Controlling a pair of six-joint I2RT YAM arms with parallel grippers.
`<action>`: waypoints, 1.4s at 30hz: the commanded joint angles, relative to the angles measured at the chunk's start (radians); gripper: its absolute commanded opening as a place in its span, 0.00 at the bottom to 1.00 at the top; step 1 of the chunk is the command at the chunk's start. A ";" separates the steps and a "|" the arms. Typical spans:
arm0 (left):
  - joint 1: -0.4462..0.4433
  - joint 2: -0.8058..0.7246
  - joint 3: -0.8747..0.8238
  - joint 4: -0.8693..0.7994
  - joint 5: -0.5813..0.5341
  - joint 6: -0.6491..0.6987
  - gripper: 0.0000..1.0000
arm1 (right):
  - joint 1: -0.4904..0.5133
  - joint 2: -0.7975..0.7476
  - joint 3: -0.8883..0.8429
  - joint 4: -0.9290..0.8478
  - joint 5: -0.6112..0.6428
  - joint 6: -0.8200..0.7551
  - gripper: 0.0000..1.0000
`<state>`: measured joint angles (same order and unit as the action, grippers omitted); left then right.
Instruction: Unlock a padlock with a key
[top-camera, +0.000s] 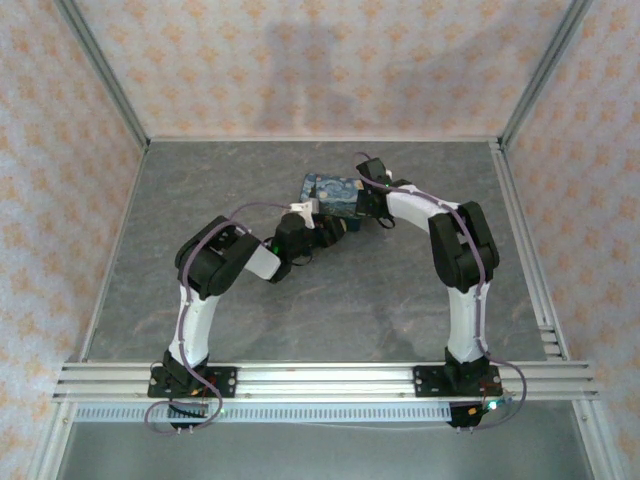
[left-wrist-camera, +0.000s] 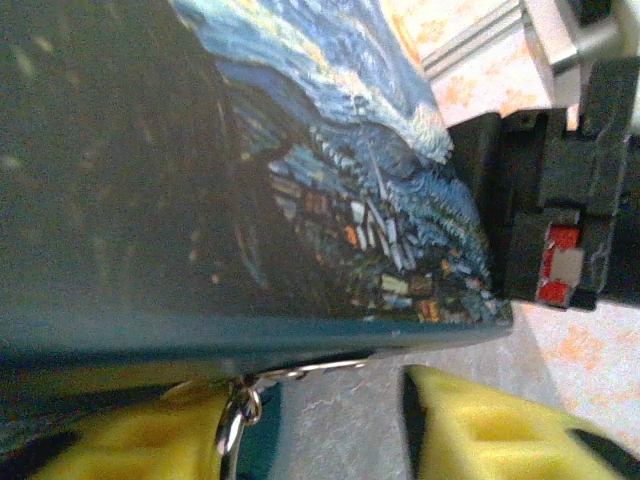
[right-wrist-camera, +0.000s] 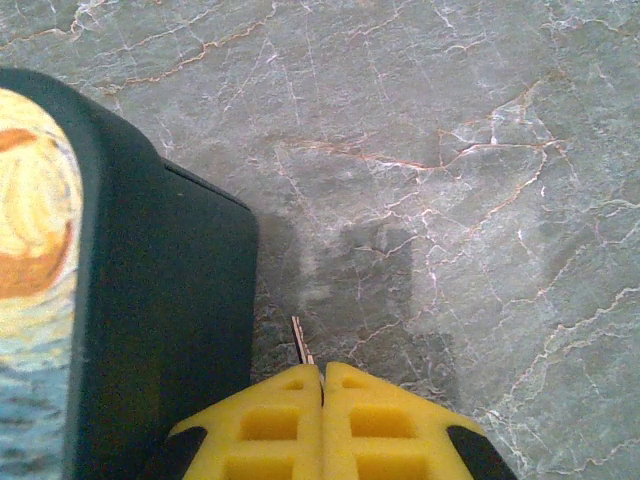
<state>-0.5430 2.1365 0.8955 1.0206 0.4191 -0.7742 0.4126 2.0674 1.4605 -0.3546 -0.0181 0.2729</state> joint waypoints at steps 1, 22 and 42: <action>0.003 0.028 0.024 -0.039 0.026 0.007 0.33 | 0.023 0.017 0.002 -0.058 0.010 -0.020 0.00; 0.055 -0.162 0.194 -0.714 0.318 0.092 0.20 | -0.064 -0.331 -0.222 0.040 -0.123 0.021 0.00; 0.054 -0.270 0.309 -0.875 0.425 0.033 0.16 | -0.104 -0.963 -0.911 0.598 -0.704 0.300 0.00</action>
<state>-0.4927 1.9011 1.1831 0.1101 0.8059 -0.7105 0.3168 1.1419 0.5961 0.0616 -0.6380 0.4763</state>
